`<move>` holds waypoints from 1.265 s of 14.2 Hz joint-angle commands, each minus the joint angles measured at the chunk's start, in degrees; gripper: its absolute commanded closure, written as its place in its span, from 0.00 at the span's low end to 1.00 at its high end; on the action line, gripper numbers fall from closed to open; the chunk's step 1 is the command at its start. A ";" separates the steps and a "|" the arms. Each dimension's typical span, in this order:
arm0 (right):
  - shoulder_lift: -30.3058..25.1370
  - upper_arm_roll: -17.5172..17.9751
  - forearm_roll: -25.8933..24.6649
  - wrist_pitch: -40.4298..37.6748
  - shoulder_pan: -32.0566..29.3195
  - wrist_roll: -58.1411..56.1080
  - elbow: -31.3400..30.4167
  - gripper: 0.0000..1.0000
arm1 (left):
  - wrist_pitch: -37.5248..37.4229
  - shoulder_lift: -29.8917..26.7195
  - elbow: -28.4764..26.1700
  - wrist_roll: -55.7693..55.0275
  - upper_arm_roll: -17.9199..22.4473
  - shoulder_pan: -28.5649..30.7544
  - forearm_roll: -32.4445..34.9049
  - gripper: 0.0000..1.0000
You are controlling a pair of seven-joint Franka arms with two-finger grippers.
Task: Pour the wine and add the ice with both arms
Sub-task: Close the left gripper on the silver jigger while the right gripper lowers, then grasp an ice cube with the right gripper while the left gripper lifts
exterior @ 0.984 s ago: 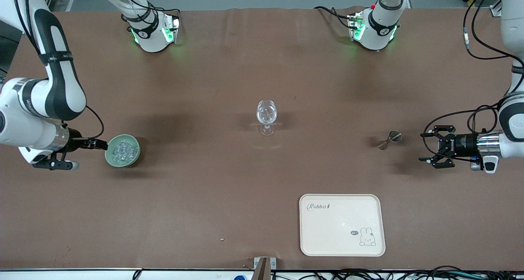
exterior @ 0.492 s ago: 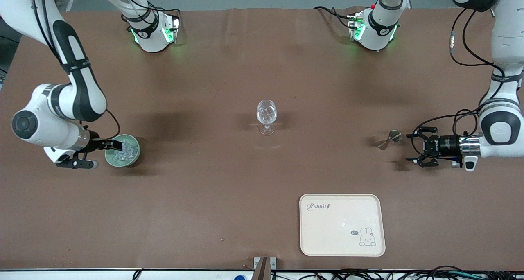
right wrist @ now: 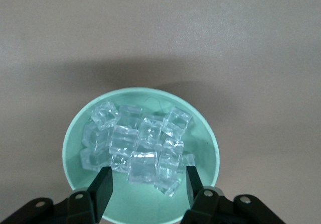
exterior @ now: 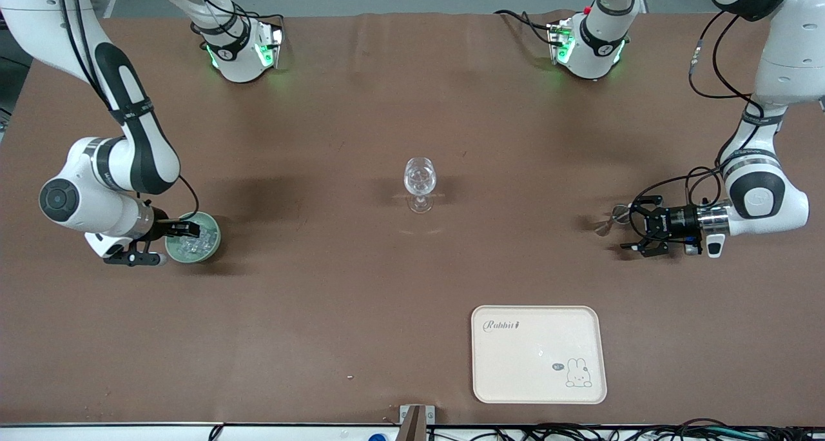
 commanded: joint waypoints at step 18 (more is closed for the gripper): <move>0.75 0.35 0.03 2.37 0.65 0.30 -1.33 0.39 | -4.78 -1.02 -1.93 1.03 -1.46 1.29 -2.58 0.21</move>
